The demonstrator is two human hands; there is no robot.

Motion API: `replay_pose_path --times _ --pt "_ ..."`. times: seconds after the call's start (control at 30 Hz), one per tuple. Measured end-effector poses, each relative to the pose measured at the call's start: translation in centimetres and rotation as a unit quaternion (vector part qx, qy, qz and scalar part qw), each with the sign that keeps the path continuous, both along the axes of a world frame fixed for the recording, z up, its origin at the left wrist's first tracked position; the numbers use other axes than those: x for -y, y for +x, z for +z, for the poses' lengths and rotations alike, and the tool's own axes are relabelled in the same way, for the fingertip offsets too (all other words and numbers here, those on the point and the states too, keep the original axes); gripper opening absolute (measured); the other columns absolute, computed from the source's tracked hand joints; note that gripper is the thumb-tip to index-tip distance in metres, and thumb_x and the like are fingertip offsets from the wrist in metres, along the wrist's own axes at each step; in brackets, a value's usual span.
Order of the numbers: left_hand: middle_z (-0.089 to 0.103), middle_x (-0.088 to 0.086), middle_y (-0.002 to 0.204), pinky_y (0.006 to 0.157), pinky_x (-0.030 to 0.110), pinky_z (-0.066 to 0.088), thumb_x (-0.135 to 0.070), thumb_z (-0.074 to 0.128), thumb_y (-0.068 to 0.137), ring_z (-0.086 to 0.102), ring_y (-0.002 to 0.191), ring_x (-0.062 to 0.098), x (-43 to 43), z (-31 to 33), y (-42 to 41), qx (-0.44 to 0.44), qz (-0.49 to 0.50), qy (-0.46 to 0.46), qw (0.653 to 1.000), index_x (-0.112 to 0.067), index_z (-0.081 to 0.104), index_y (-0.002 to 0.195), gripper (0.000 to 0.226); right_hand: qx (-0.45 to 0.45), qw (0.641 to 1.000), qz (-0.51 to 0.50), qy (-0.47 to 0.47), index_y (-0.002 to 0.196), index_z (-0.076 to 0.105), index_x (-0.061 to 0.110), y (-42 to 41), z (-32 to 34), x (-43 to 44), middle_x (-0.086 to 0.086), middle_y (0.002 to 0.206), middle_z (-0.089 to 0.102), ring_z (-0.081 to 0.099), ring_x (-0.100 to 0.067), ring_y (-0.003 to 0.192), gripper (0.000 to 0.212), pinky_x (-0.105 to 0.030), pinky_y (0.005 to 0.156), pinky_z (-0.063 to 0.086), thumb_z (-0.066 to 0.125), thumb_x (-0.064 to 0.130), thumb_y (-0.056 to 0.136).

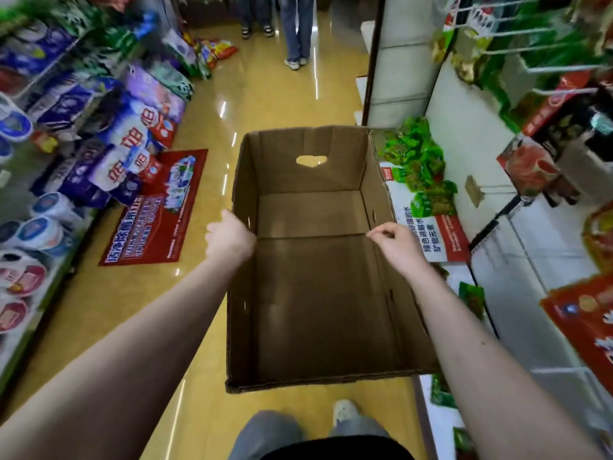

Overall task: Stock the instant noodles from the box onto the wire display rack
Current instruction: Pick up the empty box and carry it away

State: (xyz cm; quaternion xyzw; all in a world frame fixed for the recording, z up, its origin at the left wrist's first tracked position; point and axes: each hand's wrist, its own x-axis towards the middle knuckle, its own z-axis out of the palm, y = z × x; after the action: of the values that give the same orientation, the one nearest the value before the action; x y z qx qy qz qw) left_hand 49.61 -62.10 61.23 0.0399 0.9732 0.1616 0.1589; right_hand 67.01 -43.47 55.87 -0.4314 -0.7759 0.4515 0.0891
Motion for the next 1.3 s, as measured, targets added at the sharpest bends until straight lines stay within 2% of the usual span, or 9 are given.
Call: replay_pose_path --times 0.07,0.43,0.57,0.63,0.77,0.9,1.03,1.2,1.3 --pt "0.041 0.023 0.138 0.104 0.05 0.038 -0.011 0.05 0.093 0.038 0.13 0.041 -1.4 -0.6 -3.3 0.006 -0.004 0.003 1.0 -0.007 0.023 0.144 0.058 0.004 1.0 0.003 0.006 0.084 0.068 0.029 -3.1 -0.1 -1.5 0.001 0.103 0.068 0.057 -0.022 0.102 0.014 -0.035 0.091 0.045 0.055 0.027 0.088" --pt "0.051 0.023 0.129 0.101 0.046 0.042 -0.008 0.044 0.093 0.049 0.119 0.041 -9.4 -3.6 -24.1 0.023 -0.098 0.035 0.994 -0.005 0.029 0.137 0.046 0.028 0.998 -0.057 0.009 0.08 0.068 0.028 -21.7 -1.1 -8.3 -0.002 0.102 0.069 0.058 -0.022 0.104 0.014 -0.031 0.09 0.044 0.058 0.021 0.086" --pt "0.056 0.021 0.12 0.09 0.043 0.049 -0.015 0.045 0.092 0.055 0.109 0.041 -13.8 -2.2 -31.6 0.005 -0.148 0.054 0.987 -0.009 0.031 0.132 0.043 0.028 0.996 -0.085 0.026 0.09 0.071 0.02 -26.5 1.0 -11.5 -0.002 0.1 0.067 0.055 -0.017 0.095 0.014 -0.025 0.078 0.039 0.057 0.02 0.088" --pt "0.057 0.02 0.118 0.082 0.039 0.046 -0.018 0.045 0.092 0.056 0.107 0.041 -16.5 -1.5 -34.5 0.001 -0.172 0.053 0.984 -0.007 0.034 0.128 0.038 0.027 0.994 -0.105 0.031 0.09 0.071 0.02 -28.5 1.7 -13.3 -0.002 0.098 0.066 0.055 -0.018 0.095 0.014 -0.026 0.08 0.04 0.057 0.021 0.088" --pt "0.056 0.019 0.119 0.079 0.037 0.044 -0.021 0.043 0.095 0.055 0.107 0.038 -22.4 -1.6 -39.5 0.01 -0.214 0.026 0.976 -0.002 0.042 0.123 0.034 0.041 0.989 -0.131 0.055 0.087 0.069 0.019 -32.3 2.0 -17.6 -0.005 0.101 0.068 0.059 -0.023 0.1 0.01 -0.023 0.077 0.038 0.059 0.019 0.087" --pt "0.056 0.014 0.1 0.07 0.033 0.043 -0.017 0.042 0.095 0.055 0.09 0.035 -29.8 -3.2 -44.3 0.008 -0.283 -0.005 0.959 -0.003 0.05 0.106 0.019 0.066 0.984 -0.157 0.06 0.097 0.07 0.014 -36.1 1.0 -23.5 -0.004 0.103 0.065 0.057 -0.023 0.097 0.017 -0.026 0.079 0.041 0.056 0.022 0.09" --pt "0.058 0.016 0.114 0.073 0.034 0.044 -0.017 0.04 0.095 0.058 0.102 0.036 -38.4 -4.3 -48.8 0.019 -0.308 -0.021 0.951 -0.003 0.047 0.121 0.03 0.086 0.978 -0.18 0.056 0.099 0.068 0.016 -40.4 -0.6 -30.9 -0.007 0.106 0.067 0.059 -0.027 0.101 0.018 -0.033 0.084 0.045 0.054 0.023 0.091" --pt "0.063 0.012 0.097 0.041 0.026 0.043 -0.013 0.037 0.093 0.061 0.056 0.022 -47.3 -3.6 -53.9 0.097 -0.317 0.007 0.943 -0.005 0.046 0.124 0.034 0.1 0.966 -0.232 0.047 0.094 0.064 0.023 -45.0 -0.9 -38.3 -0.011 0.117 0.062 0.06 -0.026 0.098 0.012 -0.033 0.083 0.046 0.053 0.029 0.091" --pt "0.06 0.011 0.092 0.045 0.03 0.047 -0.011 0.036 0.093 0.06 0.05 0.022 -52.0 -3.6 -56.1 0.126 -0.321 0.022 0.939 -0.006 0.035 0.138 0.045 0.122 0.958 -0.254 0.059 0.089 0.058 0.034 -46.9 -1.2 -42.3 -0.017 0.12 0.059 0.057 -0.034 0.106 0.005 -0.037 0.086 0.047 0.053 0.032 0.087"
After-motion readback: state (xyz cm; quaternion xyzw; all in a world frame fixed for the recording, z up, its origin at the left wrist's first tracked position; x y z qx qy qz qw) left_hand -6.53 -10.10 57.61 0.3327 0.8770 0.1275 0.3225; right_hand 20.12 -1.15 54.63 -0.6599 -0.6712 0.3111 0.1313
